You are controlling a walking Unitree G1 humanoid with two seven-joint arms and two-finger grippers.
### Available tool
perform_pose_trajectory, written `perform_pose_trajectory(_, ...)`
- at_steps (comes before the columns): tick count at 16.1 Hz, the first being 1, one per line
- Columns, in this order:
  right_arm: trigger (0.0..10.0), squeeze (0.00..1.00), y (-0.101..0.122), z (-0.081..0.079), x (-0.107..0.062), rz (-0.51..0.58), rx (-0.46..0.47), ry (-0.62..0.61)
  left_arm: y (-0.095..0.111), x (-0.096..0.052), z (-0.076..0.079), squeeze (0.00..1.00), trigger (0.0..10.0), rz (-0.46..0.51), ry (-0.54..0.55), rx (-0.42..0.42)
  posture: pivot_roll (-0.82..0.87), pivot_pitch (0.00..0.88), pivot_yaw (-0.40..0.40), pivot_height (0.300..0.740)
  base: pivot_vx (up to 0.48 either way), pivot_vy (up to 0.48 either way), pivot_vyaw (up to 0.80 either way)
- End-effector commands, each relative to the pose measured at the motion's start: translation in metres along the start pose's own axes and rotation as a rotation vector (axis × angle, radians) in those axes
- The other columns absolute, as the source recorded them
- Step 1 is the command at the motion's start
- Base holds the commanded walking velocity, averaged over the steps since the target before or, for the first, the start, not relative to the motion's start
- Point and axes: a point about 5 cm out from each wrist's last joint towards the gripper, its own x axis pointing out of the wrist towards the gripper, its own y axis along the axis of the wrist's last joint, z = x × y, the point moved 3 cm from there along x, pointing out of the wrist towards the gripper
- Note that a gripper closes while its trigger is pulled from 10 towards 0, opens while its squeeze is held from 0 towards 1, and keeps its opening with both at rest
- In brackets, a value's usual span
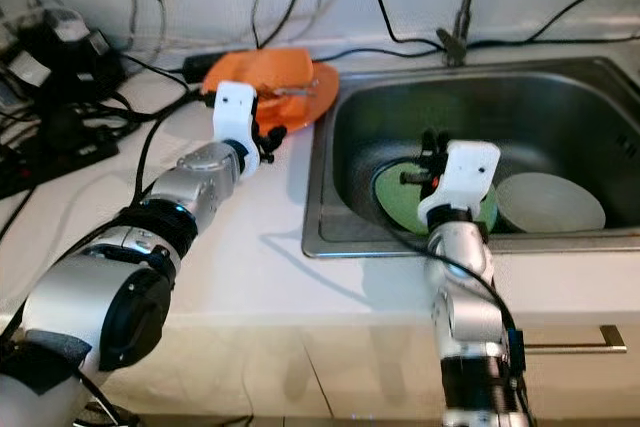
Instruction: Kitchen organization
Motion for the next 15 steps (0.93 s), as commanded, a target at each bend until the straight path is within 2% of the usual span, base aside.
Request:
perform_pose_trajectory(1, 10.0, 0.0, 0.0, -0.003, -0.003, -0.011, 0.016, 0.001, 0.011, 0.0, -0.005, 0.0, 10.0, 0.023, 0.026, 0.006, -0.09, 0.138, 0.13, 0.74, 0.0, 0.0, 0.0)
perform_pose_trajectory(6, 10.0, 0.0, 0.0, -0.006, -0.013, -0.042, 0.02, 0.012, 0.017, -0.001, -0.015, 0.0, 10.0, 0.041, 0.076, -0.001, -0.1, 0.155, 0.118, 0.74, 0.0, 0.0, 0.0)
perform_pose_trajectory(13, 10.0, 0.0, 0.002, -0.002, -0.018, -0.074, -0.003, 0.026, 0.016, -0.007, -0.05, 0.0, 10.0, 0.032, 0.225, -0.085, -0.12, 0.155, 0.092, 0.74, 0.0, 0.0, 0.0)
perform_pose_trajectory(15, 10.0, 0.0, 0.002, -0.002, -0.019, -0.077, -0.006, 0.027, 0.017, -0.008, -0.054, 0.0, 10.0, 0.033, 0.232, -0.097, -0.12, 0.155, 0.091, 0.74, 0.0, 0.0, 0.0)
